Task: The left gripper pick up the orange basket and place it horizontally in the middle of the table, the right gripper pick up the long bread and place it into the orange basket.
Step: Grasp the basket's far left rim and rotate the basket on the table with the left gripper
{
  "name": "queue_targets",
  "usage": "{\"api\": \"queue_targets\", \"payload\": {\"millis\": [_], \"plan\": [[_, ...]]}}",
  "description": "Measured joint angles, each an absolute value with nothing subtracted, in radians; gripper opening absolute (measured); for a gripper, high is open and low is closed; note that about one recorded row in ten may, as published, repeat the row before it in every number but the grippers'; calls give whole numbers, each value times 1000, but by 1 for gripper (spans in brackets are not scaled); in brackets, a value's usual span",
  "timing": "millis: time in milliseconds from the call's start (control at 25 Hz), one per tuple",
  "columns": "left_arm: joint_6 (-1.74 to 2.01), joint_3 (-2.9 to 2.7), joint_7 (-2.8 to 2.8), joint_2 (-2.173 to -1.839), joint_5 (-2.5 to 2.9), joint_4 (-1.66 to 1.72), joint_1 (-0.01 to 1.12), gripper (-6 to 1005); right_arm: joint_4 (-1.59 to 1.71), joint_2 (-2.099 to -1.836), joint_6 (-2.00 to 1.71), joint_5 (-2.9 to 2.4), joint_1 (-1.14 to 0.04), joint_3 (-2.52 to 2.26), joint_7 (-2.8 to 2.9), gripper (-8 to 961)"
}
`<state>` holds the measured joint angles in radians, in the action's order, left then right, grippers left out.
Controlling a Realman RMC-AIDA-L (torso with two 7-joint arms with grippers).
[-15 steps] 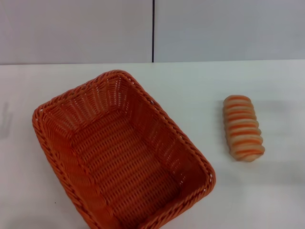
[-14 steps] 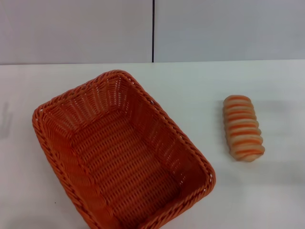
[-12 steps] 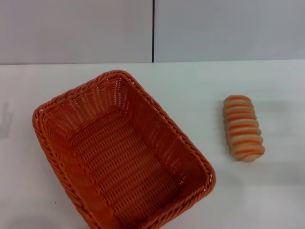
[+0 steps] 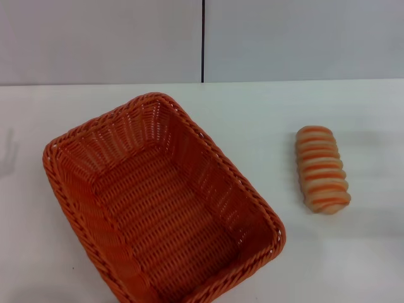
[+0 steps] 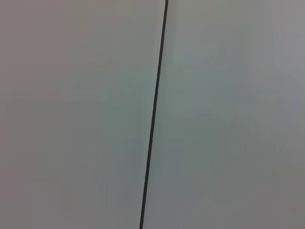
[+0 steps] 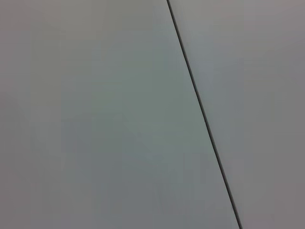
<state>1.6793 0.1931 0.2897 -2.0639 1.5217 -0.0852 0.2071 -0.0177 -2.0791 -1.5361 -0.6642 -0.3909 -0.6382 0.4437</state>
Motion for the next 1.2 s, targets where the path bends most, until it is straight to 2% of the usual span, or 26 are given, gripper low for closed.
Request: {"api": "queue_targets", "payload": {"millis": [240,400,840,1040,1200], "plan": [[1662,194,299,-2061,1528,-48,243,699,-6,-2078,-1549,-664,-392,-632,444,647],[1596,90,431,-2057,1533,91,291,700,-6,-2079,-1546,-664,-396,-623,445,646],[1542,-83,808,-2061,1532,374,309,701,-7,-2079,-1547,-664,-400,-623,444,644],[1475,-325,1060,-2057,1537,619,291,702,-4,-2080,-1563,-665,-396,-623,447,643],[1403,-527,1309,-2054,1648,943,272,702,-10,-2082,-1600,-664,-382,-623,447,643]]}}
